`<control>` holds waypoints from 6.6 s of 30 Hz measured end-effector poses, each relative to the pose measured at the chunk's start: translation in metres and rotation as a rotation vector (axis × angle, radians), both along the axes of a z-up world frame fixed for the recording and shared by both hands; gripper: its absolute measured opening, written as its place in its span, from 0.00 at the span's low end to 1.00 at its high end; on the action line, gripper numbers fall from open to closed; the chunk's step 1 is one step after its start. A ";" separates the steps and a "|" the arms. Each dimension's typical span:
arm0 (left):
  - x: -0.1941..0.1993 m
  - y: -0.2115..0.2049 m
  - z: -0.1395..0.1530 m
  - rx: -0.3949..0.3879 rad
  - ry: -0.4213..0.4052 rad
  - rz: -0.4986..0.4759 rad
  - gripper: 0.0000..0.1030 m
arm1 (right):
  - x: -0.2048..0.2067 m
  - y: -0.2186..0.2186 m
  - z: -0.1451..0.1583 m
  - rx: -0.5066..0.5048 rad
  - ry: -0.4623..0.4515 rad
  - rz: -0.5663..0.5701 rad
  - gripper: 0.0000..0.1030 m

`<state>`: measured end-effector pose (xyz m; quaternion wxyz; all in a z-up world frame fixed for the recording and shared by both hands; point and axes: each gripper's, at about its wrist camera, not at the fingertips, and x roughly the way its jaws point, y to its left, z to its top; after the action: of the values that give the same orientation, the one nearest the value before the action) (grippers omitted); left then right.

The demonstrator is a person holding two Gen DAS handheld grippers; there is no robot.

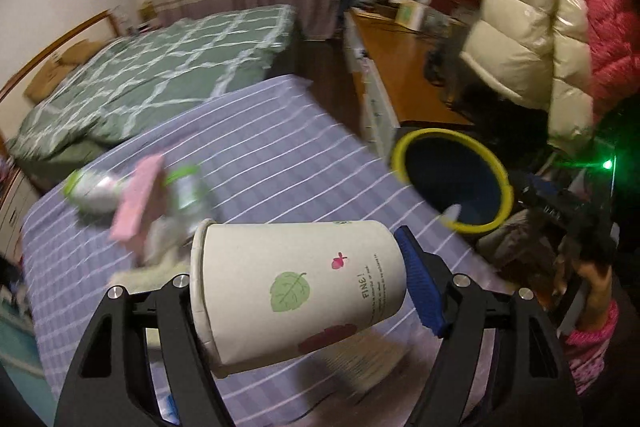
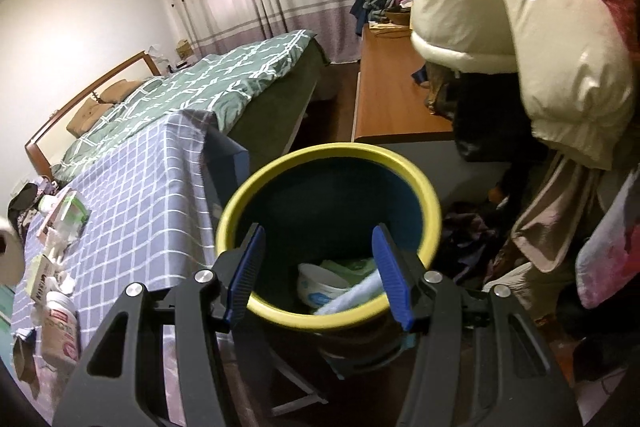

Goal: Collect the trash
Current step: 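Carry the paper cup over the bin and open the left gripper, then move the right gripper back toward the white tissue on the table, then grasp the white tissue with the right gripper and lift it, then carry the tissue into the yellow-rimmed bin and open the right gripper, then grasp the brown plastic tray by its rim with the left gripper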

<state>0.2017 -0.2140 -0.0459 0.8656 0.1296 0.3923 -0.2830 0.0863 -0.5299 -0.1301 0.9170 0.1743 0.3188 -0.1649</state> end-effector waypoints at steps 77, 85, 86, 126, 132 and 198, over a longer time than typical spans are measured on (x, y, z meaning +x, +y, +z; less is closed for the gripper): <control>-0.103 0.308 0.007 -0.221 -0.153 0.700 0.95 | 0.068 0.338 0.041 -0.091 0.083 0.948 0.52; -0.102 0.323 -0.001 -0.241 -0.147 0.717 0.95 | 0.093 0.340 0.029 -0.224 0.162 0.864 0.46; -0.101 0.321 -0.002 -0.242 -0.143 0.713 0.95 | 0.099 0.335 0.026 -0.230 0.180 0.845 0.47; -0.093 0.285 -0.020 -0.246 -0.083 0.630 0.95 | 0.093 0.282 0.099 -0.074 0.006 0.842 0.03; -0.091 0.278 -0.020 -0.238 -0.078 0.610 0.95 | 0.087 0.254 0.139 -0.058 -0.101 0.777 0.03; -0.087 0.192 -0.071 0.001 0.074 0.580 0.95 | 0.042 0.040 0.047 -0.034 0.027 0.280 0.42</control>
<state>0.1149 -0.0223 -0.1165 0.8955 0.0019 0.4442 -0.0282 0.1281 -0.4900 -0.0832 0.9294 0.1104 0.3495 -0.0431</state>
